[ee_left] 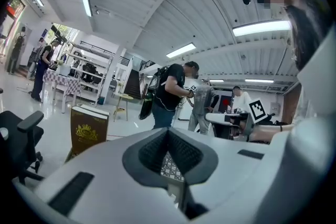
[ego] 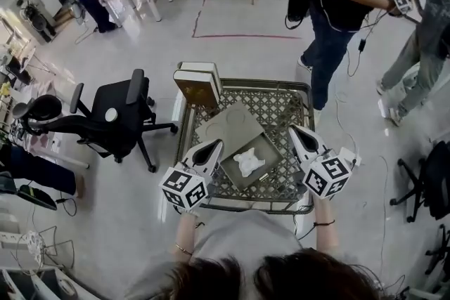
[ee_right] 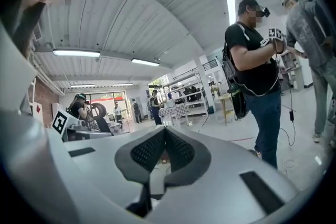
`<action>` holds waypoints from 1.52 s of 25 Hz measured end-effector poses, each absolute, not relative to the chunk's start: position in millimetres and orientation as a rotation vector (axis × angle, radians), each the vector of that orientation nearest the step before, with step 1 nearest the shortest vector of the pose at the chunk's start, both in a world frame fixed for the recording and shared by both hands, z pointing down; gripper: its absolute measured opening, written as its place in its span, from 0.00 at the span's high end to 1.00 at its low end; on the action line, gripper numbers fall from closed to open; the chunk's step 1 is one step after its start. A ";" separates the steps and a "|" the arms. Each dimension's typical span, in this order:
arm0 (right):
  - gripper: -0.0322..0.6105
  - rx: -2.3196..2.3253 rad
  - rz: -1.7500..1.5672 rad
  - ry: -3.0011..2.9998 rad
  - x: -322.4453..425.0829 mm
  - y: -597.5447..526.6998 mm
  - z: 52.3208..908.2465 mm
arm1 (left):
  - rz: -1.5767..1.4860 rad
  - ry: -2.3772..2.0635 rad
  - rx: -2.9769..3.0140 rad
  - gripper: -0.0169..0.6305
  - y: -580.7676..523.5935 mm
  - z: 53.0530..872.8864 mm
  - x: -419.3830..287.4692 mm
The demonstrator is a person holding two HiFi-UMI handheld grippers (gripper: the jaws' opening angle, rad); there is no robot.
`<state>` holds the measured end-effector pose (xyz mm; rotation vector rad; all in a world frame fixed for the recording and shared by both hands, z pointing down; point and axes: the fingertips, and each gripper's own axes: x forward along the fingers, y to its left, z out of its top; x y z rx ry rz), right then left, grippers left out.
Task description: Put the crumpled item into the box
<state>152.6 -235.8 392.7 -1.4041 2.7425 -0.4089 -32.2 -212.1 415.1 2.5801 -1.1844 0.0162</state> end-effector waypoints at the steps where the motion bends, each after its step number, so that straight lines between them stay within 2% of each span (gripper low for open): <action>1: 0.92 -1.411 -0.391 2.730 156.1 -236.8 386.9 | 0.006 -1.186 2.591 0.95 -213.4 408.9 -32.0; 19: 0.92 -1.457 -0.113 2.591 189.9 -248.5 313.1 | -0.099 -1.357 2.755 0.95 -236.7 334.2 -56.0; 38: 0.92 -1.477 -0.107 2.621 186.9 -258.3 319.6 | -0.100 -1.408 2.766 0.95 -244.9 329.1 -62.3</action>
